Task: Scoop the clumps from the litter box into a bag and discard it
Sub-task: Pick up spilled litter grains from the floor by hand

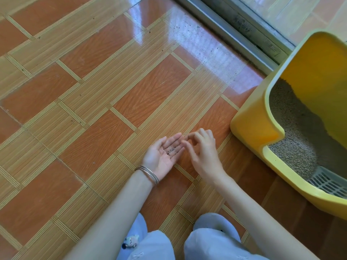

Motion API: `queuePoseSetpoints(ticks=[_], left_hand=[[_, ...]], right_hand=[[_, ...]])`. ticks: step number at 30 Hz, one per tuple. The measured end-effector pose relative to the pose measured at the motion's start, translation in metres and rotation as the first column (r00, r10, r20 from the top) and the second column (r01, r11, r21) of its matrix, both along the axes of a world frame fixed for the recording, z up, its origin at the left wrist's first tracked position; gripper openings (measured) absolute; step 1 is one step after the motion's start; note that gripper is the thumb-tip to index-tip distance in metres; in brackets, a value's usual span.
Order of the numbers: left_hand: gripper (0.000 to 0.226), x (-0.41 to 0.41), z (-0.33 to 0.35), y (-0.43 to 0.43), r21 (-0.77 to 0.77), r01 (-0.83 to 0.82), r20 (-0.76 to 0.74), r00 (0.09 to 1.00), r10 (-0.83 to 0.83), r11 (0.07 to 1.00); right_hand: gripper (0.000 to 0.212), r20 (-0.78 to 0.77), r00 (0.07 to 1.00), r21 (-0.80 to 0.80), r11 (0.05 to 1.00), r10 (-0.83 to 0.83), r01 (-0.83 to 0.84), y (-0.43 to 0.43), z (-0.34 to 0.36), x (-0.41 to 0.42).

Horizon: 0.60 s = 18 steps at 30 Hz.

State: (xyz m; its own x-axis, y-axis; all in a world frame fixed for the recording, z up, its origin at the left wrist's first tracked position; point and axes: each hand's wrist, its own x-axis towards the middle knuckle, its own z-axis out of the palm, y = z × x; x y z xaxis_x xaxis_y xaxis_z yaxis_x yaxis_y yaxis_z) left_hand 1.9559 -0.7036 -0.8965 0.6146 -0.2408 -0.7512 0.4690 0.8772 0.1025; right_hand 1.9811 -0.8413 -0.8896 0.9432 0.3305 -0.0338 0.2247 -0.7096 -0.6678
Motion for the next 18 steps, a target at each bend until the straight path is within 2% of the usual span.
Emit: queuePoseSetpoints(ticks=[2, 4, 9, 18], left_hand=[[0.038, 0.003, 0.001, -0.002, -0.002, 0.008, 0.004, 1.000, -0.008, 1.000], [0.039, 0.004, 0.002, -0.002, -0.002, 0.008, 0.014, 1.000, -0.008, 1.000], [0.038, 0.002, 0.002, 0.002, -0.011, -0.006, 0.023, 1.000, 0.006, 1.000], [0.038, -0.002, -0.001, 0.018, -0.017, -0.079, 0.026, 0.996, 0.080, 0.997]], right_hand=[[0.014, 0.020, 0.999, -0.002, 0.999, 0.037, -0.037, 0.000, 0.003, -0.004], [0.019, 0.028, 0.999, 0.013, 1.000, -0.020, 0.019, -0.005, 0.002, -0.005], [0.007, -0.009, 0.988, 0.078, 0.985, -0.153, 0.153, -0.019, 0.001, 0.000], [0.006, -0.036, 0.970, -0.038, 0.970, -0.242, 0.241, -0.056, -0.020, 0.008]])
